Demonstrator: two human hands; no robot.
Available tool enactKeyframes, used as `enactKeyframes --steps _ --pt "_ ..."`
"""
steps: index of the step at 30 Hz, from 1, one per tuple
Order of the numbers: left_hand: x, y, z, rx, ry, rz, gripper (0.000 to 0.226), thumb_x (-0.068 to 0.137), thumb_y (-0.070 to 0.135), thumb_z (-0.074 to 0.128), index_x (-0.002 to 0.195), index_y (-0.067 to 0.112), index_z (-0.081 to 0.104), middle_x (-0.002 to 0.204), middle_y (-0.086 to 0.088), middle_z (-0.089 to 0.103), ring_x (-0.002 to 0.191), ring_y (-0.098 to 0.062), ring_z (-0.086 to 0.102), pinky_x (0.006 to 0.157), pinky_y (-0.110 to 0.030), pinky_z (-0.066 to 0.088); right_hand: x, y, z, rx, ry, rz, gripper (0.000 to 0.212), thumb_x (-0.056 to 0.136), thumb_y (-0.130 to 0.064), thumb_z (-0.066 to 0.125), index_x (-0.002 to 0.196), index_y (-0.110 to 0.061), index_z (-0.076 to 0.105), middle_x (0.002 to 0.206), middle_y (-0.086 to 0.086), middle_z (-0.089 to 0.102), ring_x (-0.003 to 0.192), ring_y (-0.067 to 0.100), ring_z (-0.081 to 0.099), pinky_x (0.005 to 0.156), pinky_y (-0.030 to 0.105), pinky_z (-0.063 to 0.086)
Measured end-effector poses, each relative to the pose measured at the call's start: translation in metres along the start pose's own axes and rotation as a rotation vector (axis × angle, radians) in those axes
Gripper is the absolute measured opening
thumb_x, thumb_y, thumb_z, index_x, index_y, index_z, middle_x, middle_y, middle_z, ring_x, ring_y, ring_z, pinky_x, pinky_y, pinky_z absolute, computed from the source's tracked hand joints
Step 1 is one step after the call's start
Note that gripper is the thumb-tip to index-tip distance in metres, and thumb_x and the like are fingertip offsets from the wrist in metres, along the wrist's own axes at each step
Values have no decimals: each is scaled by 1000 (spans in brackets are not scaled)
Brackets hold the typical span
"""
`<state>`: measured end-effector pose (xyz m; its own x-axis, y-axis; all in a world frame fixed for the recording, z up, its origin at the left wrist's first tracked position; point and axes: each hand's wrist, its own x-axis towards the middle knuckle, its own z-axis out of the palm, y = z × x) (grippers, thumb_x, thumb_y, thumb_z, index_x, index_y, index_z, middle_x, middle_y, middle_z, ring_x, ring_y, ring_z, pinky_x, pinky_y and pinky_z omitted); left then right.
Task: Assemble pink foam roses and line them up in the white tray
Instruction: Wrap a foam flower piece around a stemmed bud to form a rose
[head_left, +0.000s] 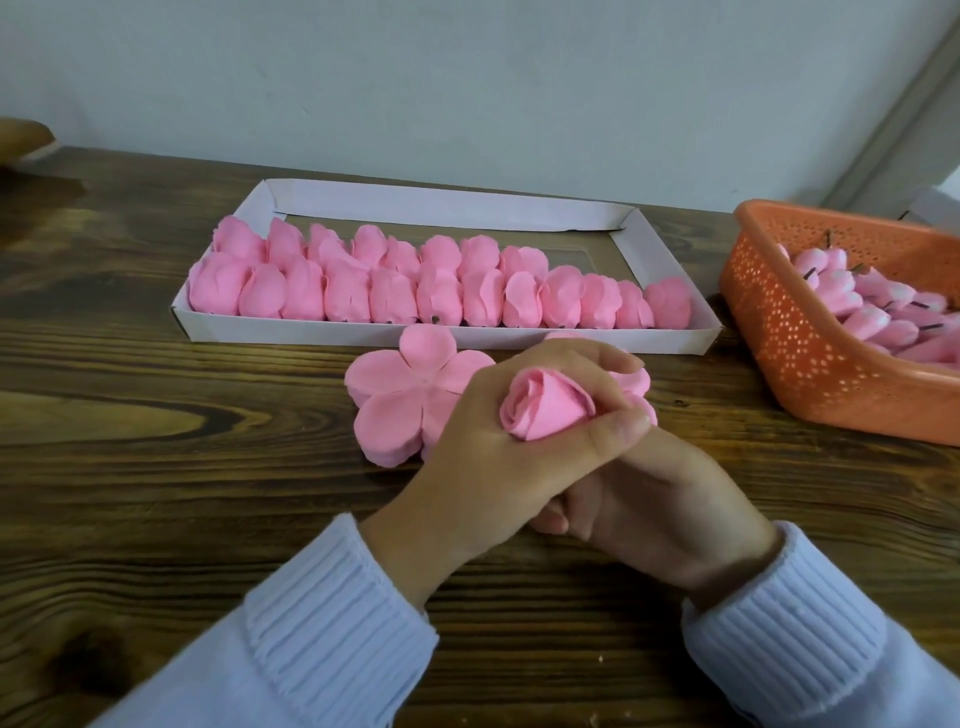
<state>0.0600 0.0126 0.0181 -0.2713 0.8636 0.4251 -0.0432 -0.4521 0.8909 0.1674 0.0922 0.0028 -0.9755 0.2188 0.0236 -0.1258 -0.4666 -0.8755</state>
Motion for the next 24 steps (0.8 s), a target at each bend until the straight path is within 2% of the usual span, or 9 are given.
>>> enactKeyframes --steps 7,11,13,15,17,19,20,22,24 --pt "1 -2 -5 34 63 -77 8 74 34 66 71 30 73 105 8 70 97 -14 68 71 -54 56 -3 -2 -1 47 48 -89 68 77 -23 78 131 1 44 104 12 63 91 20 63 75 34 46" --pt "1 0 -4 -21 -3 -52 13 77 29 66 86 31 75 102 7 72 90 -10 68 56 -27 54 -3 2 1 -25 187 -174 63 77 -22 78 124 8 49 100 19 59 86 26 57 72 32 49" --pt "0 0 -3 -6 -19 -82 19 78 33 65 94 36 74 88 11 72 64 -4 62 46 -20 44 -2 3 1 -89 260 -166 44 89 -18 57 115 17 48 97 25 53 83 30 53 69 33 47" --pt "-1 0 -2 6 -25 -95 19 78 36 64 93 39 74 89 13 73 47 0 53 41 -18 40 0 3 3 -133 287 -149 36 92 -17 43 105 15 54 88 25 54 74 23 57 63 28 48" --pt "-1 2 -1 -9 -21 -91 12 78 35 64 82 38 75 102 13 72 53 -4 60 40 -22 43 -1 3 6 -101 240 -152 29 90 -21 49 106 -2 65 88 19 60 73 17 61 62 27 48" --pt "1 4 -3 -6 12 -94 10 76 36 65 70 34 72 105 9 71 78 -15 69 46 -37 51 -2 3 7 -42 176 -172 35 84 -23 61 117 -11 64 93 12 63 79 16 63 66 28 49" --pt "1 4 -3 -10 25 -97 11 75 35 66 65 32 71 104 8 71 87 -16 69 47 -37 51 -2 3 8 -36 161 -169 41 82 -21 63 121 -10 60 94 11 62 81 16 62 67 27 49" --pt "0 4 -4 -35 22 -113 12 74 35 66 62 33 69 100 7 71 76 -10 69 42 -23 45 -2 2 8 -62 187 -155 42 83 -14 56 122 2 51 90 12 59 78 15 60 66 27 48" --pt "-2 3 -3 -50 16 -130 10 73 34 67 64 32 69 98 4 72 47 -4 58 38 -16 40 -2 3 7 -79 196 -122 49 88 -14 48 118 23 37 84 16 57 73 16 57 64 28 44"
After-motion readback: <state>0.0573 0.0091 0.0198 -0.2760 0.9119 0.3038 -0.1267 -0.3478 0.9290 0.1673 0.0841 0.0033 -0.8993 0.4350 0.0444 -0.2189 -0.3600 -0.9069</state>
